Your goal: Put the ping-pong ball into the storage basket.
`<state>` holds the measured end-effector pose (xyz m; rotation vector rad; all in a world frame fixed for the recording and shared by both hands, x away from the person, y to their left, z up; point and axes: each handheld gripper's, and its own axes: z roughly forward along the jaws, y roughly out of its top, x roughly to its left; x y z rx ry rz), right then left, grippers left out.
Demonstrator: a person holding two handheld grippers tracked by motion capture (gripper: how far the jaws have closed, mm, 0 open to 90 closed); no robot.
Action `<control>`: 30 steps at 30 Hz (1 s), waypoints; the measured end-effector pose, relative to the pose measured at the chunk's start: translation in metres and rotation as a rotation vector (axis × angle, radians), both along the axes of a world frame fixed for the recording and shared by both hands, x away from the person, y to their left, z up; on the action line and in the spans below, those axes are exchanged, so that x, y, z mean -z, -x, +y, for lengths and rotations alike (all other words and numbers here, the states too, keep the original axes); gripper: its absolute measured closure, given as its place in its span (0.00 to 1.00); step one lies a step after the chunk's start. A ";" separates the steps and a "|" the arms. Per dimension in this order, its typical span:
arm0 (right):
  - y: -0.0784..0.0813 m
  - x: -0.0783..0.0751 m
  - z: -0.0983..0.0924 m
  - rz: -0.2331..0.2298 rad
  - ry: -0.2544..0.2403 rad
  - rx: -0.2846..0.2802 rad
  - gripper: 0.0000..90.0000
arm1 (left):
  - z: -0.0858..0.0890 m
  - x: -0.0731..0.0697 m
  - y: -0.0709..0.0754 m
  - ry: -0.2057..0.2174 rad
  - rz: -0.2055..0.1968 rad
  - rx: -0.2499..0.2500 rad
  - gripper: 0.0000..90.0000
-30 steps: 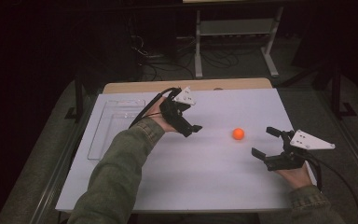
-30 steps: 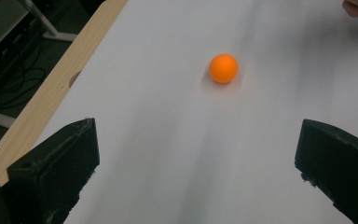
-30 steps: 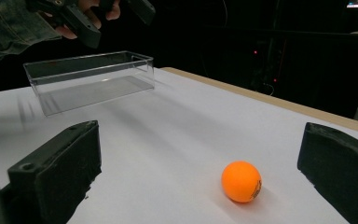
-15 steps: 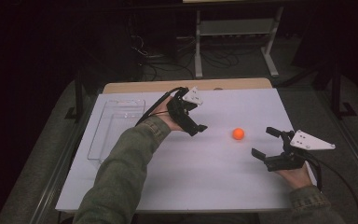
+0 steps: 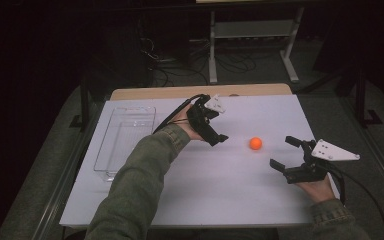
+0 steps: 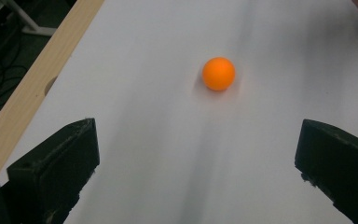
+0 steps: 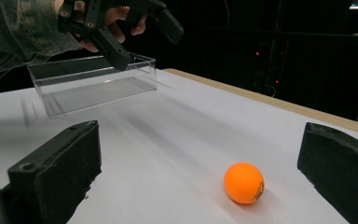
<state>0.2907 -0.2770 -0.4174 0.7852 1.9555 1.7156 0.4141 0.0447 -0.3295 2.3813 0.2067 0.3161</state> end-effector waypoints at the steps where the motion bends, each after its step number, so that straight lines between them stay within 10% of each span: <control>1: 0.000 0.000 0.000 -0.001 0.000 -0.001 0.00 | -0.001 0.000 0.000 0.000 -0.001 0.001 0.00; 30: 0.002 -0.001 -0.002 -0.006 -0.007 0.004 0.00 | -0.036 0.012 -0.008 -0.015 0.020 0.056 0.00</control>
